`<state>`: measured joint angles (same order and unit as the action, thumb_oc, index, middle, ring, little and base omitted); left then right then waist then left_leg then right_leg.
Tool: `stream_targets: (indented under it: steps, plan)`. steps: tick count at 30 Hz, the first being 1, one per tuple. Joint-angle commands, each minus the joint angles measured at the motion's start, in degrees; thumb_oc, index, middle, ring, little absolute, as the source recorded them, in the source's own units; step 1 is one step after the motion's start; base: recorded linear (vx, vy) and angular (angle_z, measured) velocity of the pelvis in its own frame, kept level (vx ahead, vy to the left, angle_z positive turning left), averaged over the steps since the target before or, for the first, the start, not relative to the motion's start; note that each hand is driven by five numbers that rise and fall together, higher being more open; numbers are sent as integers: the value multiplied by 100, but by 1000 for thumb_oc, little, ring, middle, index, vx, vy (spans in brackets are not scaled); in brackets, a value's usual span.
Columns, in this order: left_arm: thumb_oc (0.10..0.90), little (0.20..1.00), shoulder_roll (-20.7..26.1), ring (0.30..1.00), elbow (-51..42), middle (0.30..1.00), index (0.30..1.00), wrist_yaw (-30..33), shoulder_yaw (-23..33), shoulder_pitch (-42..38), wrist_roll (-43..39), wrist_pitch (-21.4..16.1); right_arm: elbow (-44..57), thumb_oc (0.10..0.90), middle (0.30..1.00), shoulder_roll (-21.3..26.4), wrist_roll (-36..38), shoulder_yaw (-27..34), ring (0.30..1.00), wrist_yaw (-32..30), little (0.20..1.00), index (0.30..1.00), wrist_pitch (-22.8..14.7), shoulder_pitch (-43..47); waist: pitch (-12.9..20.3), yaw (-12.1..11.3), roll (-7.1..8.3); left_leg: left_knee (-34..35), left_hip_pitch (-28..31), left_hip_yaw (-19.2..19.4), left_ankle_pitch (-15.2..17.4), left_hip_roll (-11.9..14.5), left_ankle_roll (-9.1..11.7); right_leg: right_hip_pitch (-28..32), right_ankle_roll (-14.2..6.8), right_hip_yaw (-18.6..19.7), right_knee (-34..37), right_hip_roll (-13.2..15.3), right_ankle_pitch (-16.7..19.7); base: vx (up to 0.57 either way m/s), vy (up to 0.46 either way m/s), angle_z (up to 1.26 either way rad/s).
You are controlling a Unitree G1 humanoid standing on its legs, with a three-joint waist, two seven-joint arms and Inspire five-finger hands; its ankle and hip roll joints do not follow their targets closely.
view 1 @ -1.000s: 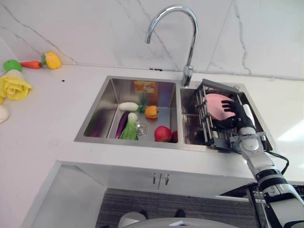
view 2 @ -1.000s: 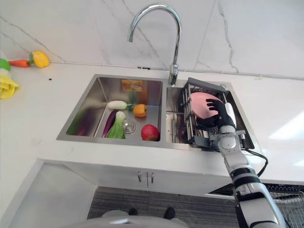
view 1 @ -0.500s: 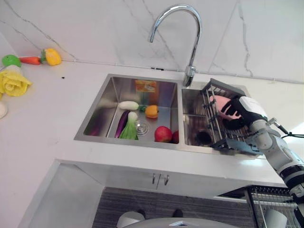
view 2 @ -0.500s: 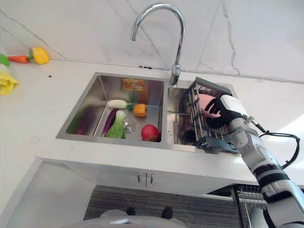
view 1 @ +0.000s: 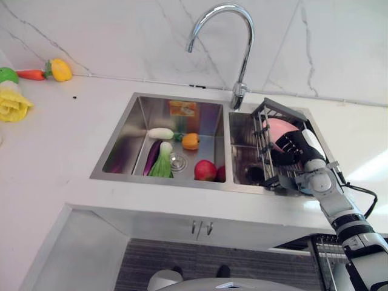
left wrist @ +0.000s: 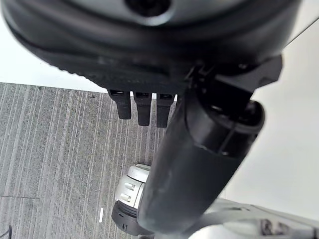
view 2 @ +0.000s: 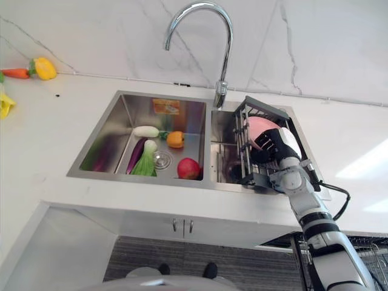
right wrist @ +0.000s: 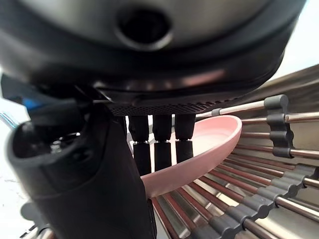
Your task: Place the dishes in the dishwasher.
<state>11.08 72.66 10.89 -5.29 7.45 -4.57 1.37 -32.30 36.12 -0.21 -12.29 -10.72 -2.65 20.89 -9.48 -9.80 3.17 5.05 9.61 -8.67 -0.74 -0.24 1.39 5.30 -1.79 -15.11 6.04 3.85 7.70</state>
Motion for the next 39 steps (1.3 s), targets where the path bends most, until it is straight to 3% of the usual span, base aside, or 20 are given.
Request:
stream_targets:
  steps: [1, 8, 13, 20, 22, 23, 29, 30, 31, 33, 37, 39]
  plan:
    - [800, 900, -110, 900, 414, 900, 900, 30, -225, -240, -208, 24, -144, 400, 300, -338, 2240, 642, 300, -449, 300, 300, -361, 891, 193, -111, 121, -5, -262, -2, -100, -194, 151, 719, -397, 65, -127, 31, -876, 0, 0, 0]
    - [800, 900, -103, 900, 439, 900, 900, 39, -203, -282, -347, 111, -574, 400, 300, -862, 4177, 988, 300, -422, 300, 300, -530, 819, 219, -168, 170, -5, -273, -48, -103, -206, 164, 734, -385, 1, -134, 32, -889, -1, 1, 0]
    - [800, 900, -52, 900, 446, 900, 900, 64, -141, -329, -395, 156, -646, 400, 300, -844, 4262, 1070, 300, -421, 300, 300, -480, 848, 219, -217, 189, -5, -293, -87, -115, -224, 170, 726, -376, -39, -138, 36, -884, -2, 2, 1]
    - [800, 900, 23, 900, 456, 900, 900, 158, 12, -349, -161, 105, 717, 400, 300, -378, 2635, 1179, 300, -561, 300, 300, -655, 521, 208, -222, 170, -5, -328, -160, -144, -248, 175, 737, -382, -127, -130, 53, -898, 7, 1, 6]
    - [800, 900, 44, 900, 429, 900, 900, 190, 79, -370, -24, 88, 1537, 400, 300, -110, 1730, 1298, 300, -710, 300, 300, -746, 385, 207, -183, 147, -5, -332, -169, -141, -246, 177, 739, -392, -136, -119, 61, -900, 12, 4, 10]
    - [800, 900, 42, 900, 429, 900, 900, 190, 76, -370, -20, 89, 1570, 400, 300, -116, 1709, 1309, 300, -719, 300, 300, -726, 364, 206, -186, 144, -5, -328, -170, -140, -245, 177, 742, -392, -137, -121, 59, -902, 4, 1, 9]
    - [800, 900, 30, 900, 377, 900, 900, 244, 262, -494, 508, 31, 3503, 400, 300, 1000, -1205, 1841, 300, -1081, 300, 300, -574, -277, 209, 85, 112, -5, -287, -36, -88, -217, 175, 716, -419, 4, -113, 51, -909, 2, 0, 2]
    - [800, 900, 19, 900, 379, 900, 900, 246, 251, -496, 513, 32, 3542, 400, 300, 996, -1235, 1863, 300, -1080, 300, 300, -553, -311, 209, 67, 99, -5, -282, -28, -82, -213, 175, 717, -419, 11, -114, 48, -910, 19, 0, -5]
    - [800, 900, 0, 900, 353, 900, 900, 261, 302, -541, 646, 32, 3907, 400, 300, 1270, -1962, 2086, 300, -1166, 300, 300, -469, -589, 214, 192, 87, -5, -267, 33, -59, -204, 176, 703, -431, 77, -111, 40, -910, 23, -3, -14]
    - [800, 900, -4, 900, 344, 900, 900, 249, 290, -560, 690, 33, 4060, 400, 300, 1369, -2255, 2194, 300, -1133, 300, 300, -399, -742, 215, 203, 78, -5, -255, 70, -47, -197, 176, 695, -431, 120, -111, 34, -907, 0, 5, -15]
    - [800, 900, -22, 900, 254, 900, 900, 177, 389, -566, 835, 0, 4423, 400, 300, 1595, -2953, 2756, 300, -1038, 300, 300, -266, -1665, 195, 534, 44, -5, -242, 284, 16, -170, 140, 556, -472, 393, -104, 23, -842, -3, 0, -27]
    - [800, 900, -15, 900, 238, 900, 900, 168, 405, -553, 850, 1, 4451, 400, 300, 1629, -3010, 2891, 300, -1011, 300, 300, -237, -1855, 184, 546, 28, -5, -278, 378, -31, -161, 113, 463, -481, 503, -104, 18, -752, -52, 14, -40]
